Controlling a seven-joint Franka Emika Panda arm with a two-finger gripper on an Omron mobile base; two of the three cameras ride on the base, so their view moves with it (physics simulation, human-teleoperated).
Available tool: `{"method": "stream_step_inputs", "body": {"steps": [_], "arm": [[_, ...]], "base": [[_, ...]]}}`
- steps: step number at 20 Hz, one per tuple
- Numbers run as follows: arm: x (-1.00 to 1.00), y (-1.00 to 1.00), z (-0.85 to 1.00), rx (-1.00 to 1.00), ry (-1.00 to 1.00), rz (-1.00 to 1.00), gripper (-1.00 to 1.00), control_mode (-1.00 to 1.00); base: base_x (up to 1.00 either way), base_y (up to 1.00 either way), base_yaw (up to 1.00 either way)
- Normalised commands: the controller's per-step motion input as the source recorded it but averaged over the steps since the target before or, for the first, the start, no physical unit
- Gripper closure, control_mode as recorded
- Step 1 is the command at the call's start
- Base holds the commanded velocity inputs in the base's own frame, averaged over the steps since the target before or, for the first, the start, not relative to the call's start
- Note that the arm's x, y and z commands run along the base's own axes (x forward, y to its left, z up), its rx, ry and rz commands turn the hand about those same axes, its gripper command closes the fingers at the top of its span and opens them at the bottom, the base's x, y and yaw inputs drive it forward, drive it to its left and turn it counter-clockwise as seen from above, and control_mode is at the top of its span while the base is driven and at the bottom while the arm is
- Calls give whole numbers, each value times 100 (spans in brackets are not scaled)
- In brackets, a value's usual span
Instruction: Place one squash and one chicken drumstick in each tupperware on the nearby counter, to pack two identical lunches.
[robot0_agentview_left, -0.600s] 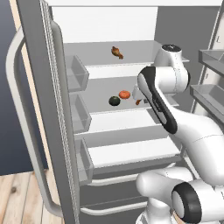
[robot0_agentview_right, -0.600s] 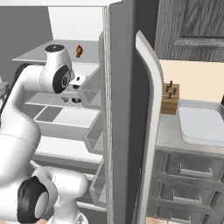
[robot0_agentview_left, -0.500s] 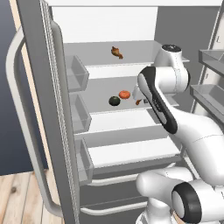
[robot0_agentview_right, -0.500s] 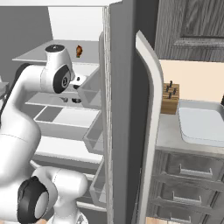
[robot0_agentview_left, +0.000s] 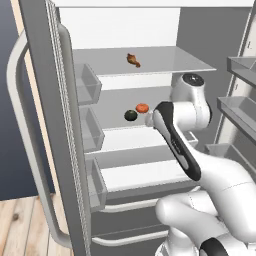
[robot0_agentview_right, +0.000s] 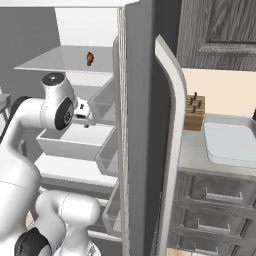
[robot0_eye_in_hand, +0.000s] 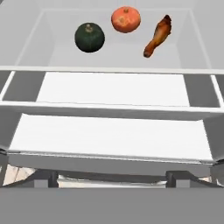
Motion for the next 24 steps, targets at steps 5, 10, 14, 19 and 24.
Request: {"method": "stream_step_inputs", "body": {"steps": [5,10,14,19,24], "arm": [[0,26,-11,10,-15,0,-100,-100],[10,12,0,4,-6,0,-100,-100],[53,3,0,0,0,0,-100,-100],[70,16,1,-1,1,0,-100,-100],[65,29,0,-1,7,0,-100,-100]], "base": [[0,0,0],[0,0,0],[0,0,0],[0,0,0],[0,0,0]]}}
